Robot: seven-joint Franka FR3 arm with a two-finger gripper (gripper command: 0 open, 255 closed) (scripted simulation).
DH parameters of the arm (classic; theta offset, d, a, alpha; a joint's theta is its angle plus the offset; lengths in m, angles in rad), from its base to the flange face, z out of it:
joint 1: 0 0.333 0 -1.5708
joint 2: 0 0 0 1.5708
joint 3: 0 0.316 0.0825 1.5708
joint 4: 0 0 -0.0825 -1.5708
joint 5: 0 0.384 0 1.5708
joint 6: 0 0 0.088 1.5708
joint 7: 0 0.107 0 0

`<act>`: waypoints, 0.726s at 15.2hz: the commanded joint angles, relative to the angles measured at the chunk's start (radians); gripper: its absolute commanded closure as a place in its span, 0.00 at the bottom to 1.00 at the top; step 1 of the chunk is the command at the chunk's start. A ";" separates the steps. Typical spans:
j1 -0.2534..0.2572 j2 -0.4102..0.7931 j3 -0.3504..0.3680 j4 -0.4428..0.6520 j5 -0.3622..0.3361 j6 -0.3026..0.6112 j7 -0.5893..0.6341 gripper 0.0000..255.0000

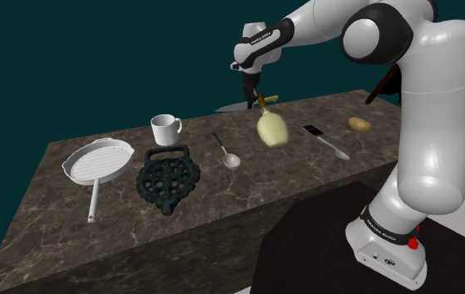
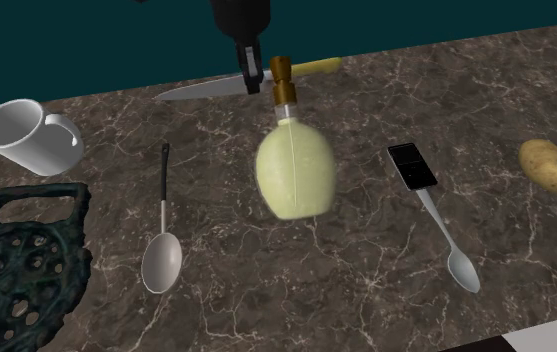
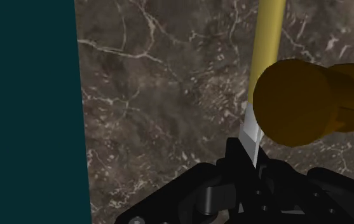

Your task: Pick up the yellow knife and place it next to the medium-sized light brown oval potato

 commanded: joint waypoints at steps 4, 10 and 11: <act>0.001 -0.021 -0.004 0.034 -0.007 -0.054 0.004 1.00; -0.023 -0.057 -0.019 0.032 -0.013 -0.088 -0.032 1.00; -0.035 -0.065 -0.025 0.019 -0.013 -0.083 -0.052 1.00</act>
